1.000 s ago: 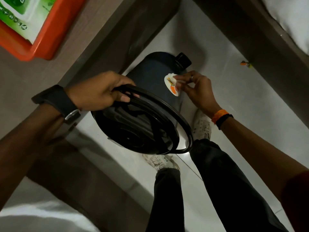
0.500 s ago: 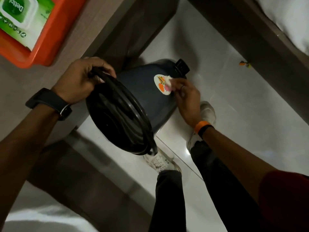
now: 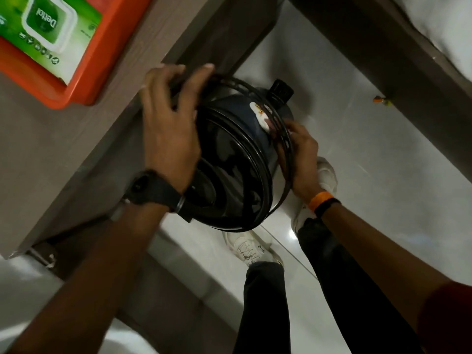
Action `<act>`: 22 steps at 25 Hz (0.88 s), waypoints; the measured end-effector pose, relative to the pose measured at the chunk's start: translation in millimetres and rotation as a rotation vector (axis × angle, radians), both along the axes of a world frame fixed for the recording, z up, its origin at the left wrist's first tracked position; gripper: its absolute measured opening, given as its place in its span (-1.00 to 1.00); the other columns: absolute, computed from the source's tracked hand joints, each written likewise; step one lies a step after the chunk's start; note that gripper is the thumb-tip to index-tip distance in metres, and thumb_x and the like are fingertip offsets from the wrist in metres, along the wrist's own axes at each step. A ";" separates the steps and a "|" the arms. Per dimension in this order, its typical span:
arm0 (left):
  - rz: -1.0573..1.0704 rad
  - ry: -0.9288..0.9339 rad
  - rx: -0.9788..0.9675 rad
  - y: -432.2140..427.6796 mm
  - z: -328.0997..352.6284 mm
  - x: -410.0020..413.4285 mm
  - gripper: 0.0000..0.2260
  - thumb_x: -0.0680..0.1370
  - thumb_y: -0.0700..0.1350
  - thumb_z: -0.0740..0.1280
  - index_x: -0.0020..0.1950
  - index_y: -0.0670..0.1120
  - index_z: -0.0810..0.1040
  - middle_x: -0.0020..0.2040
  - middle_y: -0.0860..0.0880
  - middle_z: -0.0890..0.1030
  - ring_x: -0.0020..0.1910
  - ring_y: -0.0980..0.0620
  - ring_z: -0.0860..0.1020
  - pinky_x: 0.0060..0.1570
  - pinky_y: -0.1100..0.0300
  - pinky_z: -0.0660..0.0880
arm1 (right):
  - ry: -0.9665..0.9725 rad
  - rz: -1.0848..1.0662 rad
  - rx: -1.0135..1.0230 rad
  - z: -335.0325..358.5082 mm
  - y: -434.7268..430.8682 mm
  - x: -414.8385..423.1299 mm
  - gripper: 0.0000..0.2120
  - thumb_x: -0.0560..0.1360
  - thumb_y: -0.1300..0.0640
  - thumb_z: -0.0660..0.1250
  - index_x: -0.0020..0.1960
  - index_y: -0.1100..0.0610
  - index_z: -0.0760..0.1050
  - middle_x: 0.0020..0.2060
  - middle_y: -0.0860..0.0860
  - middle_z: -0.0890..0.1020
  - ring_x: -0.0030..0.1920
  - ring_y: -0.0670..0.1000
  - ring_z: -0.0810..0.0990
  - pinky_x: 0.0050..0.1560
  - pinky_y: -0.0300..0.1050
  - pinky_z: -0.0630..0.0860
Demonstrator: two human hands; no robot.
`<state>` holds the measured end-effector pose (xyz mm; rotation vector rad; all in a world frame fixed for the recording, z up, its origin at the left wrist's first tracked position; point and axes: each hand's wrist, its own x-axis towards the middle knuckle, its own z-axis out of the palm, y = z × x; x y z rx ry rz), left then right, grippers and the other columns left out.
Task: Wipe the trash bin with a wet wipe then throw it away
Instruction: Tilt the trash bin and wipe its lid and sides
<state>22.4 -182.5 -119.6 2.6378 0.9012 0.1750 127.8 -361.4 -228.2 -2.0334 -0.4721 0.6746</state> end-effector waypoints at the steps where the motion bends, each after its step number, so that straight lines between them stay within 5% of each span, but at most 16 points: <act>1: -0.060 0.038 0.111 -20.7 0.9 5.6 -0.50 0.55 -0.25 0.17 0.45 0.13 0.30 0.39 -0.19 0.41 0.40 -0.20 0.32 0.43 0.05 0.26 | 0.078 -0.035 -0.002 -1.2 7.4 2.4 -0.74 0.61 0.32 0.28 0.25 0.17 0.59 0.23 0.07 0.62 0.25 0.05 0.57 0.33 0.09 0.51; 3: -0.218 0.171 0.172 -53.0 0.4 14.5 -0.53 0.56 -0.16 0.09 0.43 0.21 0.29 0.44 -0.09 0.40 0.47 -0.18 0.27 0.33 -0.25 0.33 | 0.146 -0.049 0.007 0.4 21.0 1.0 -0.75 0.60 0.34 0.26 0.21 0.19 0.60 0.19 0.11 0.63 0.22 0.07 0.59 0.30 0.09 0.52; 6: -0.377 0.305 0.048 -57.9 -1.7 22.7 -0.54 0.47 -0.18 0.08 0.34 0.08 0.41 0.43 -0.11 0.39 0.52 -0.12 0.20 0.38 -0.40 0.16 | 0.094 -0.050 0.056 5.9 29.4 -1.1 -0.78 0.59 0.33 0.30 0.19 0.19 0.61 0.15 0.10 0.65 0.20 0.06 0.61 0.25 0.01 0.56; 9: -0.446 0.144 -0.014 -37.4 0.0 25.4 -0.73 0.55 -0.18 0.21 0.23 -0.09 0.51 0.29 -0.21 0.53 0.35 -0.18 0.44 0.38 -0.25 0.30 | 0.021 -0.052 0.048 3.4 34.5 6.9 -0.79 0.54 0.32 0.33 0.15 0.25 0.64 0.12 0.13 0.67 0.17 0.09 0.64 0.24 0.01 0.57; 13: -0.934 0.190 0.250 -10.7 -3.2 14.2 -0.84 0.46 -0.32 0.29 -0.01 -0.16 0.56 -0.07 -0.16 0.63 -0.06 -0.19 0.59 -0.08 -0.04 0.51 | 0.078 -0.079 0.017 -7.3 39.7 16.1 -0.77 0.55 0.35 0.29 0.15 0.26 0.64 0.14 0.18 0.66 0.10 -0.05 0.60 0.24 -0.16 0.56; 17: -0.616 0.442 0.089 -18.8 -3.8 23.8 -0.89 0.47 -0.26 0.29 -0.08 -0.09 0.55 -0.07 -0.10 0.59 0.07 -0.16 0.48 0.00 -0.06 0.33 | 0.006 -0.058 -0.014 -8.8 17.5 5.2 -0.77 0.58 0.33 0.32 0.21 0.29 0.61 0.19 0.19 0.64 0.21 0.11 0.62 0.20 -0.51 0.43; 20: -0.473 0.296 -0.077 2.7 -1.1 13.8 -0.81 0.32 -0.40 0.29 -0.25 -0.12 0.54 -0.21 -0.15 0.60 -0.10 -0.21 0.53 -0.11 -0.07 0.43 | -0.184 0.145 0.073 4.7 -12.0 -19.5 -0.71 0.59 0.29 0.33 0.30 0.22 0.56 0.27 0.12 0.57 0.26 0.09 0.53 0.28 -0.16 0.51; 22: -0.393 0.255 -0.172 13.1 -0.6 4.4 -0.76 0.26 -0.46 0.25 -0.31 -0.13 0.50 -0.26 -0.17 0.60 -0.17 -0.21 0.55 -0.15 -0.05 0.46 | -0.375 0.316 0.171 8.4 -35.5 -35.5 -0.66 0.59 0.28 0.33 0.36 0.16 0.51 0.29 0.08 0.54 0.19 0.07 0.52 0.20 -0.16 0.49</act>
